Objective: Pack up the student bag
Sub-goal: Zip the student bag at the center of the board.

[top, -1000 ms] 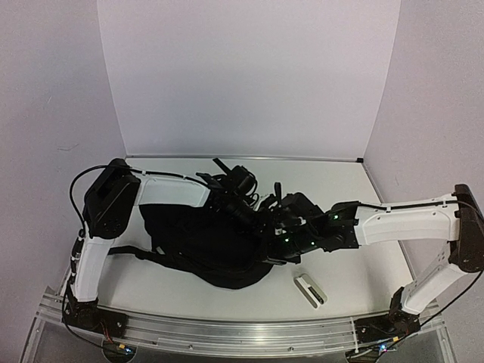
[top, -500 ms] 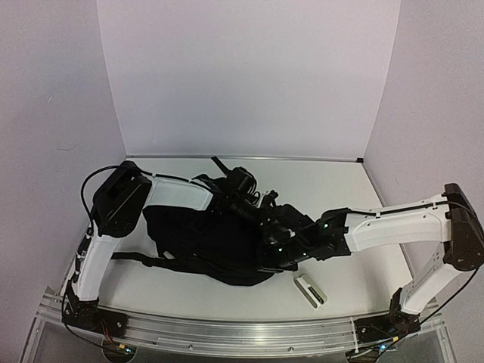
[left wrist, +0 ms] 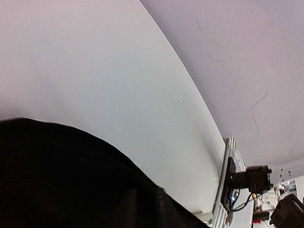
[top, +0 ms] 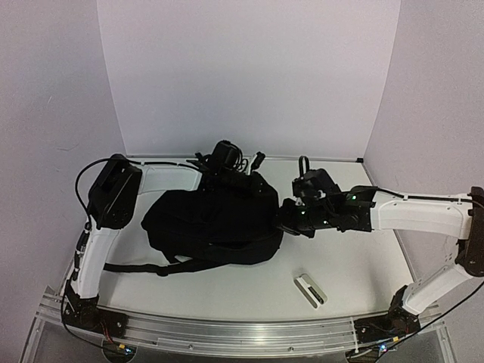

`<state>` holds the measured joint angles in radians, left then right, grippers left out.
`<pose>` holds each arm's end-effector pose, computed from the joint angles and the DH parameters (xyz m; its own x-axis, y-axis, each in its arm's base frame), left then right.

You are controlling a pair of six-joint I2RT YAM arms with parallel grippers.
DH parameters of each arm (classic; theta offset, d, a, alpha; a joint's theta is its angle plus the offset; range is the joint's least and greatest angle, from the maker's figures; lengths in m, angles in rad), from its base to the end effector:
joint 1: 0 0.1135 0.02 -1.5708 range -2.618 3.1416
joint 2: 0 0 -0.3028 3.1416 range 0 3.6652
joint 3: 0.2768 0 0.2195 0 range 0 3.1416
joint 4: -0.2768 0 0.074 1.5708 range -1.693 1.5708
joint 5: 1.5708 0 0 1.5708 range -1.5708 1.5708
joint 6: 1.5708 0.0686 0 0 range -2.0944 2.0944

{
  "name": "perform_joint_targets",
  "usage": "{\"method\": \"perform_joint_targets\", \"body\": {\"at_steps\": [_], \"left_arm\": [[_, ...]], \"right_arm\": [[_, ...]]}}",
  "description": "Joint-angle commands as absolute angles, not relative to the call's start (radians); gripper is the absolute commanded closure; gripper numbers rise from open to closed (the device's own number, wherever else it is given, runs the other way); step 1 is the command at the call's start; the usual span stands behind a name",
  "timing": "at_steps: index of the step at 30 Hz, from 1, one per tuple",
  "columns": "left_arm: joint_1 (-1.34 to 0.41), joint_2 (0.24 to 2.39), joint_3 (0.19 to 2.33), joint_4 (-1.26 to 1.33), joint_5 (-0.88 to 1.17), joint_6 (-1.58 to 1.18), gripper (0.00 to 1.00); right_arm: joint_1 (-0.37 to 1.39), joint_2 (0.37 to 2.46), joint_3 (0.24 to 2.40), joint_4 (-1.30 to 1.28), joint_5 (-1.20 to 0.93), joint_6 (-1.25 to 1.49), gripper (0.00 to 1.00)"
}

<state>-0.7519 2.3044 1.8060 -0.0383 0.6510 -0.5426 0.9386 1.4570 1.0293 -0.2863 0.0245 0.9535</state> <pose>0.3714 -0.4042 0.2244 -0.7968 0.1827 -0.5760 0.5982 0.3733 -0.7091 0.1848 0.2494 0.2880 -0.8727 0.1881 -0.4505 -0.1449 0.7814 0.6070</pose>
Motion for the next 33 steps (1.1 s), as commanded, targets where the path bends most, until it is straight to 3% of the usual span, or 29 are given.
{"method": "perform_joint_targets", "body": {"at_steps": [1,4,6,10,17,28,33], "left_arm": [[-0.698,2.132,1.768,-0.007,0.537,-0.413,0.66],[-0.705,1.993,1.634,-0.036,0.556,-0.383,0.51],[-0.73,1.889,1.536,-0.074,0.55,-0.343,0.46],[-0.825,1.699,1.347,-0.179,0.486,-0.242,0.42],[-0.988,1.466,1.079,-0.191,0.417,-0.302,0.42],[-1.082,1.484,1.012,-0.239,0.301,-0.298,0.43],[-1.082,1.526,1.046,-0.24,0.25,-0.263,0.38]], "right_arm": [[0.866,1.433,1.081,-0.245,-0.097,0.828,1.0],[0.828,1.461,1.104,-0.243,-0.125,0.779,1.0],[0.809,1.474,1.119,-0.241,-0.131,0.761,1.0],[0.778,1.506,1.137,-0.226,-0.15,0.742,1.0],[0.764,1.546,1.144,-0.208,-0.156,0.726,1.0],[0.761,1.55,1.138,-0.177,-0.18,0.736,1.0],[0.761,1.538,1.125,-0.172,-0.182,0.741,1.0]]}}
